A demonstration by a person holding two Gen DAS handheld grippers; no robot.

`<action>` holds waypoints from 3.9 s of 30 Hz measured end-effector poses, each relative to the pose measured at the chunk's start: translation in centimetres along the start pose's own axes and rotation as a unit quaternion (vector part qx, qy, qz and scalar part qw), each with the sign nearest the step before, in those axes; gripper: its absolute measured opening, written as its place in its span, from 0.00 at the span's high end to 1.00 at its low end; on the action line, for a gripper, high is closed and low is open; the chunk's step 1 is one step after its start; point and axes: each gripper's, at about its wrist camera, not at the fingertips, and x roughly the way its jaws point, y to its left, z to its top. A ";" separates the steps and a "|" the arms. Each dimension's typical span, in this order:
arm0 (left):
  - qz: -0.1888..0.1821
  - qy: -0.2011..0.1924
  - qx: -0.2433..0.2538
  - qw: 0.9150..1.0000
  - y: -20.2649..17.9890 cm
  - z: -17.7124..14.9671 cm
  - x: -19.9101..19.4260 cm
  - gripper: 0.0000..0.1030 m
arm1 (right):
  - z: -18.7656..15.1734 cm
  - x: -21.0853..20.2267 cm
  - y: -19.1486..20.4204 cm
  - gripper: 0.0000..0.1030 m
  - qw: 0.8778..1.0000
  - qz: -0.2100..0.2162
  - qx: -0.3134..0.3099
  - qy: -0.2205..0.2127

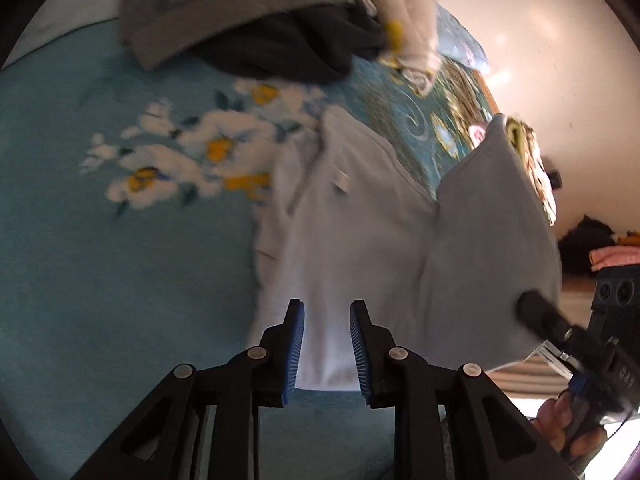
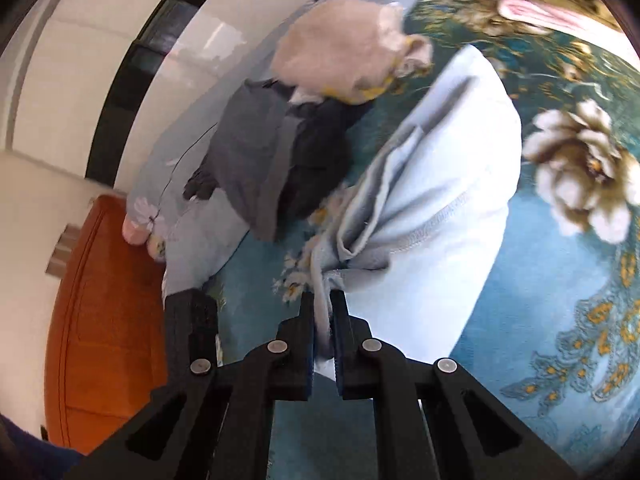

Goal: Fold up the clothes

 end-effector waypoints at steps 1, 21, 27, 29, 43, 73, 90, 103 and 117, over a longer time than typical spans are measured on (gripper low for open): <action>0.005 -0.004 -0.019 1.000 1.1 0.4 -0.3 0.73 | -0.2 1.8 0.8 0.92 1.000 -0.004 -0.014 0.022; -0.048 0.040 -0.055 0.997 0.7 1.0 2.8 0.54 | -3.1 5.0 -5.6 0.62 0.991 -0.019 0.108 0.080; -0.014 0.049 0.003 0.999 -1.7 0.5 3.5 0.47 | -5.1 -0.2 -13.2 0.62 0.972 -0.046 0.229 0.015; 0.014 0.049 0.021 0.998 -2.2 0.3 3.8 0.59 | -6.0 -0.8 -14.5 0.62 0.967 -0.044 0.249 0.008; 0.089 0.070 0.045 0.993 -0.1 -0.5 5.0 0.85 | -7.6 0.9 -13.9 0.62 0.969 -0.029 0.240 0.048; -0.037 0.093 0.101 0.990 -3.0 11.3 11.2 0.75 | -8.9 -1.2 -14.6 0.62 0.963 -0.049 0.260 0.046; -0.080 0.001 0.182 0.980 -12.7 5.8 2.7 0.87 | -9.9 -3.2 -16.3 0.62 0.954 -0.018 0.301 0.009; -0.124 0.004 0.171 0.977 -23.9 1.5 1.3 0.87 | -10.7 -6.5 -18.2 0.62 0.945 0.014 0.325 -0.039; -0.086 -0.082 -0.223 0.968 0.5 5.4 4.4 0.88 | -10.4 -7.5 -19.6 0.62 0.938 -0.001 0.341 -0.069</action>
